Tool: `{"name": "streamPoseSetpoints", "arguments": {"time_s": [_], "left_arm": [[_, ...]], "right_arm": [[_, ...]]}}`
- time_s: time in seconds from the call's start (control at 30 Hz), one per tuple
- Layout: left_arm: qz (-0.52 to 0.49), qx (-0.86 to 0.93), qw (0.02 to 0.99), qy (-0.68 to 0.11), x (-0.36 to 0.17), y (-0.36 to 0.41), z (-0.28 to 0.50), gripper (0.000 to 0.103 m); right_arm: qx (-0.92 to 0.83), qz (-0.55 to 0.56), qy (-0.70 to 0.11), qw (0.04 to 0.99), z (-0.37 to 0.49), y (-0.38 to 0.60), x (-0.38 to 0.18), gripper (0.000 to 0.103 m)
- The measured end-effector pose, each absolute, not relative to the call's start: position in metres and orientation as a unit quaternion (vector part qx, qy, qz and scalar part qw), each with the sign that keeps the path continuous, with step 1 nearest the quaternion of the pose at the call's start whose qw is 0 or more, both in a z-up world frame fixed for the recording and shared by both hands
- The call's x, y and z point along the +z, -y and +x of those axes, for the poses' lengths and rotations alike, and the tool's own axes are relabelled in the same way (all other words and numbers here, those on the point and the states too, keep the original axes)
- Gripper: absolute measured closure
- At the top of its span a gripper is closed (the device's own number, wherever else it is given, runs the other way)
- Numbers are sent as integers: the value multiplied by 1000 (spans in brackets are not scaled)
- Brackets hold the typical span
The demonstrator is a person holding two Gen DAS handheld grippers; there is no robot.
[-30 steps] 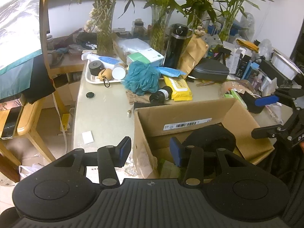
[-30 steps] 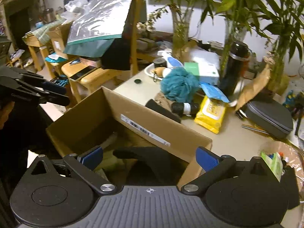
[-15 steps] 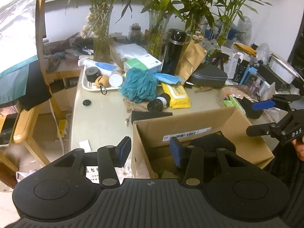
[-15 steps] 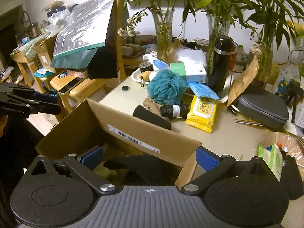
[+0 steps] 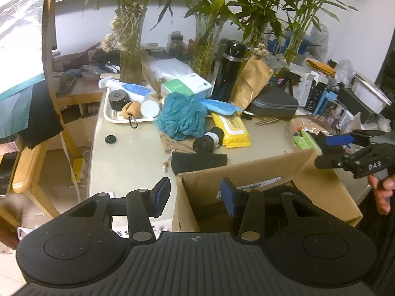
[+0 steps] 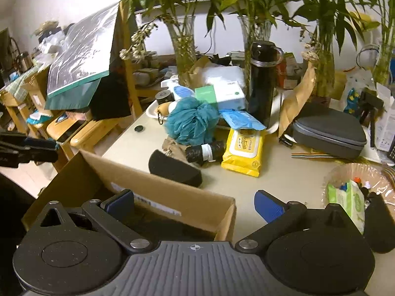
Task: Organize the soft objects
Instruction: 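Move both grippers back from the box toward the black foam piece, then close the left gripper on the black foam half-circle piece and lift it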
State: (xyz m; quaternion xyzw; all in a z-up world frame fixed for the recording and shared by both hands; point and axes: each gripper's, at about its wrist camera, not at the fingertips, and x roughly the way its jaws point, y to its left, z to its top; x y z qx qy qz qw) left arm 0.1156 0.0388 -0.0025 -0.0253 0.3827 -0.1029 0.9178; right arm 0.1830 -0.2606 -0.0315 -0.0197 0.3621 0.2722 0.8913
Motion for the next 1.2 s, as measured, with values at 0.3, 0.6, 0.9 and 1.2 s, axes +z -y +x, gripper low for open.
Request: {"name": "streamPoseSetpoints", "arguments": {"time_s": [0.3,0.6,0.9,1.2], "left_arm": [[-28,-109,919,-379,-5,-42,134,58],[-15,-150,914,-376,-8,-43,155,51],[7,-172,919,-354,-14,-43,185,37],[14,-169,922,-348,-34,-65,233,26]], "right_arm": [[269,6,-352,897,213,269,-31,0],[257,6,-350,901,242,276,-34,0],[244,2,-356,902,266,278,-41,0],[224,3,-363,904,283,281,-46,0]]}}
